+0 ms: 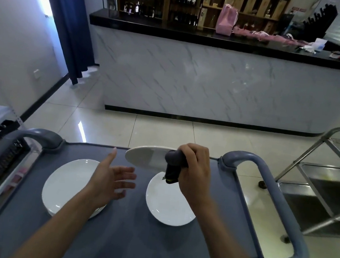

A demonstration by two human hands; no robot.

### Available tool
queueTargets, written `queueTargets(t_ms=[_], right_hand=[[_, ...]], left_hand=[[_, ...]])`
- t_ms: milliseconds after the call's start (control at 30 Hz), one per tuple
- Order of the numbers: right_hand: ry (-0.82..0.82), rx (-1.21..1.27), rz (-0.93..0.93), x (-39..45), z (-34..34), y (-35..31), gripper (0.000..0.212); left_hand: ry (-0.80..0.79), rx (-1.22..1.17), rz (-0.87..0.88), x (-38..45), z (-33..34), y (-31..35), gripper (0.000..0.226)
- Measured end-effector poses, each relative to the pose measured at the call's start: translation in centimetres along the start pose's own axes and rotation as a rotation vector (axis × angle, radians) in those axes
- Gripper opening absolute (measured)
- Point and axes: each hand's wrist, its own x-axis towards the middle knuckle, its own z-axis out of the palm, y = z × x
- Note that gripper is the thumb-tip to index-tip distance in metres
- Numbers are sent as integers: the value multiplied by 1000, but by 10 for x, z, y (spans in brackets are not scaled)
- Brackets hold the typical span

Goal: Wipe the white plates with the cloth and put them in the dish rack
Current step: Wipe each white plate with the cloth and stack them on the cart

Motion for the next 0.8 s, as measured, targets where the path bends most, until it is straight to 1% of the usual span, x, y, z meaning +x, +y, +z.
queueTargets(t_ms=[33, 100, 167, 233, 333, 367, 433, 533, 800], right_hand=[[-4, 5, -18, -3, 1, 0, 33], [-26, 1, -62, -10, 3, -1, 25], [-55, -15, -99, -19, 5, 0, 16], [-67, -8, -100, -27, 7, 5, 17], [-96, 8, -96, -39, 6, 15, 21], [-116, 12, -97, -42, 5, 19, 22], [-150, 22, -100, -49, 1, 26, 25], [-207, 14, -97, -57, -6, 36, 32], [-287, -43, -61, -65, -19, 42, 52]], left_hand=[[-59, -38, -48, 1, 5, 1, 85], [-115, -93, -76, 3, 17, 3, 76], [-133, -175, -62, 2, 25, 6, 55], [-161, -285, -43, 0, 29, 8, 33], [-154, -453, -4, -1, 32, 7, 14], [-142, -501, 13, 1, 33, 7, 12], [-140, -529, 55, 2, 34, 8, 17], [-161, -480, 108, 1, 34, 10, 23], [-168, -406, 179, 3, 42, 15, 23]])
